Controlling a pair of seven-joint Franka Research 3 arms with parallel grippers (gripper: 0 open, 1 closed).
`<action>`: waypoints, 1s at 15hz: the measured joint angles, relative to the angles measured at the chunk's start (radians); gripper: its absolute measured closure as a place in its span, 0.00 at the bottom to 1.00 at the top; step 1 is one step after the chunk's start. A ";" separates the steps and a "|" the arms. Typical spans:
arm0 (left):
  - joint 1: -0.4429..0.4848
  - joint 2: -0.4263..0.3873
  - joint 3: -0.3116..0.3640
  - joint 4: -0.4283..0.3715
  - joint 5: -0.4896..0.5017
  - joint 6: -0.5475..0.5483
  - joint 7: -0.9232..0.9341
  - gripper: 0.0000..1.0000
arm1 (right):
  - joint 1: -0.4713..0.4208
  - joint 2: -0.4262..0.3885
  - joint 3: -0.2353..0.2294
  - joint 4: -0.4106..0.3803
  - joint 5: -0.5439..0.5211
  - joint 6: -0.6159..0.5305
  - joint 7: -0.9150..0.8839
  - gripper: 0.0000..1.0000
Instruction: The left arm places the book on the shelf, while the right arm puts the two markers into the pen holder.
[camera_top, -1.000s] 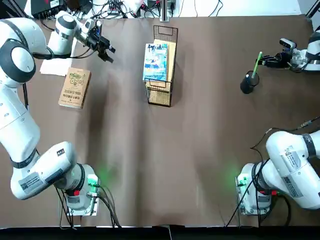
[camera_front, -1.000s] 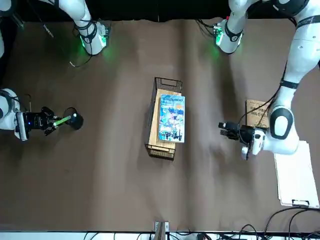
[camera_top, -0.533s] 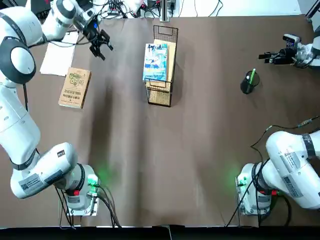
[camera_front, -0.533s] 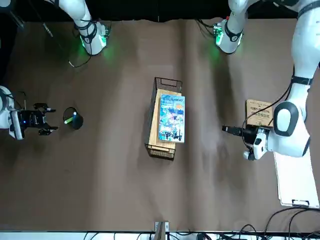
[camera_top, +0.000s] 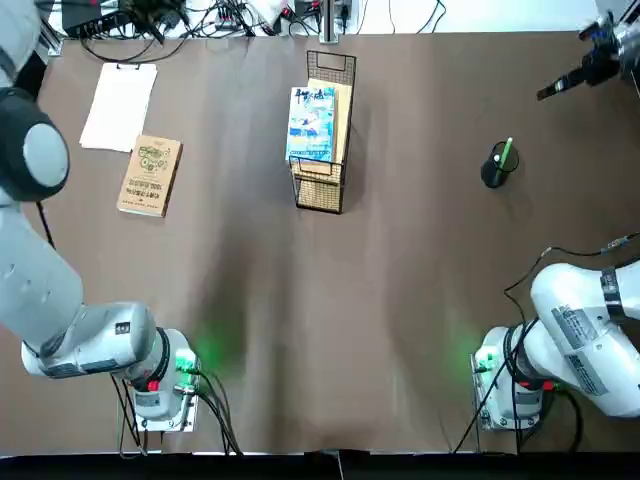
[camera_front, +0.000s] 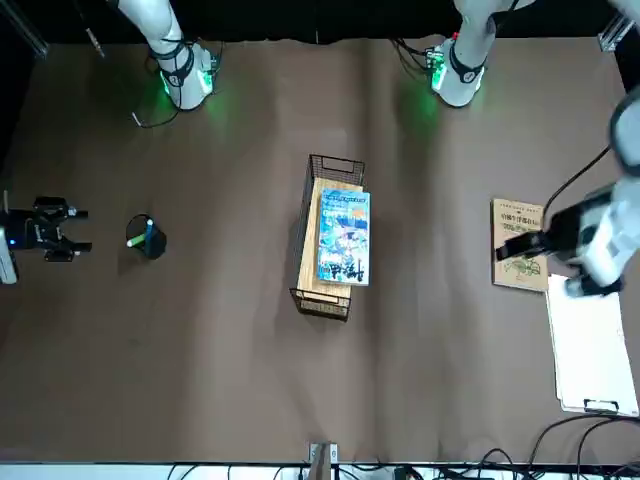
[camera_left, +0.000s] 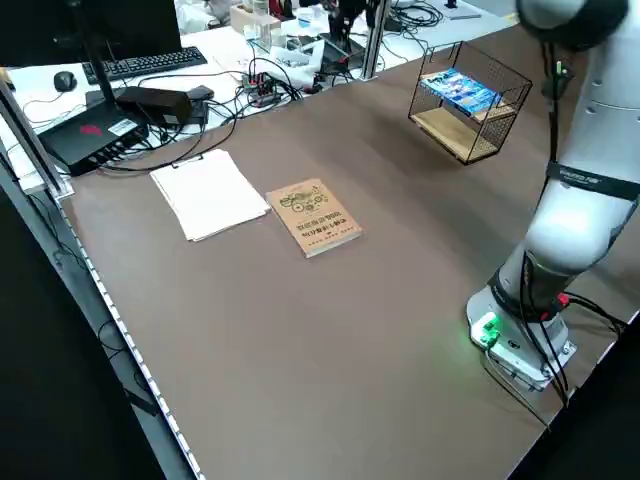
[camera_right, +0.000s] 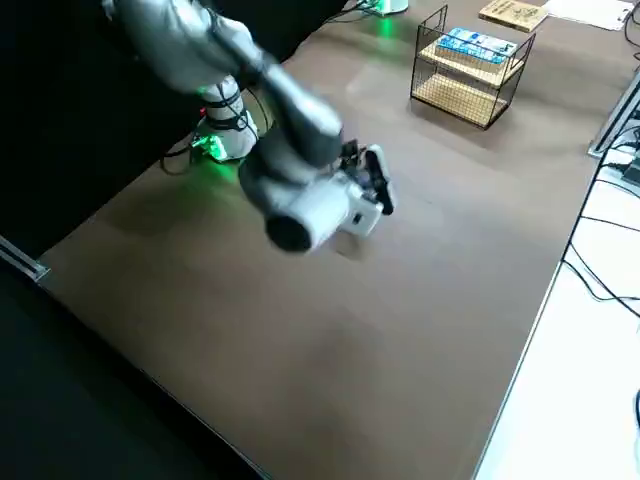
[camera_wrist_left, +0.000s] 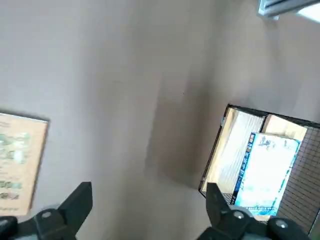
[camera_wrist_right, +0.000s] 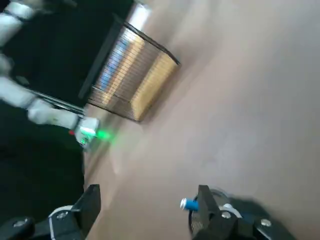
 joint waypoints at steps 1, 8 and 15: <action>0.000 -0.037 0.006 -0.002 0.019 -0.012 -0.021 0.00 | 0.030 -0.046 0.005 0.007 -0.041 0.000 0.097 0.10; -0.047 -0.177 0.007 -0.013 0.358 -0.029 -0.119 0.00 | 0.259 -0.264 0.006 0.009 -0.301 -0.002 0.680 0.06; -0.085 -0.187 -0.007 -0.111 0.427 -0.030 -0.204 0.00 | 0.287 -0.359 -0.007 0.010 -0.402 -0.002 0.798 0.01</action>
